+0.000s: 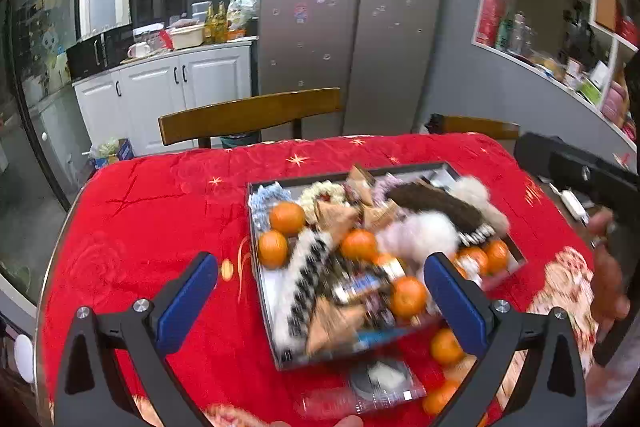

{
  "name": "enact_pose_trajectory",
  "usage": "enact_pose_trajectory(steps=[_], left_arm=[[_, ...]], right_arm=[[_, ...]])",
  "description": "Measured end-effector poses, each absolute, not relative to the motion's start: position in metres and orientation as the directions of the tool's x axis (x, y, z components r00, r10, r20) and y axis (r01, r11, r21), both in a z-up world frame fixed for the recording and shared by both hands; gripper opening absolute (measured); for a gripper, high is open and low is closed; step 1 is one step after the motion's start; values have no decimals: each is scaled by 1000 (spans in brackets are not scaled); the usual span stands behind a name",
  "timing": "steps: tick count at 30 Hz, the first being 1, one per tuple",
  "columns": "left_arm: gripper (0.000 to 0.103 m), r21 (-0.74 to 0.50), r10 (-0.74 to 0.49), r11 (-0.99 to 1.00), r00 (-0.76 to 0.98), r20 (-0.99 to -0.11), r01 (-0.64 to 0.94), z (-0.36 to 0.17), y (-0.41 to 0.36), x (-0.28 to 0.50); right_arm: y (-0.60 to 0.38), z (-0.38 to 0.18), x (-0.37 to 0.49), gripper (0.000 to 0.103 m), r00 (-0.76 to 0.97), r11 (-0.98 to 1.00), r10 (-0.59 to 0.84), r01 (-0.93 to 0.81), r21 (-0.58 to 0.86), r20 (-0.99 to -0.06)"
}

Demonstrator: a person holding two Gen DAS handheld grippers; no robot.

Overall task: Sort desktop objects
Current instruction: 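Withdraw both open tools from the tray toward the loose items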

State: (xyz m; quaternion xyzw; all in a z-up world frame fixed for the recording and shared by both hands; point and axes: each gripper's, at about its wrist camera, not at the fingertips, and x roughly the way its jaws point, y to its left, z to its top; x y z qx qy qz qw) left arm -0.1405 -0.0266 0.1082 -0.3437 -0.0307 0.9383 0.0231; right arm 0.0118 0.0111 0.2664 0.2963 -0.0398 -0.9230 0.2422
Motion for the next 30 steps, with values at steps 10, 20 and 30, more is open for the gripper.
enact_pose_trajectory(steps=[10, 20, 30], left_arm=[[103, -41, 87, -996, -789, -608, -78, 121, -1, -66], [103, -24, 108, -993, -766, -634, -119, 99, 31, -35], [103, -58, 153, -987, -738, -658, -152, 69, 55, -27]], right_arm=[[34, 283, 91, 103, -768, -905, -417, 398, 147, -486], [57, 267, 139, 103, -779, -919, -379, 378, 107, -499], [72, 236, 147, 103, -735, -900, -410, 423, 107, -540]])
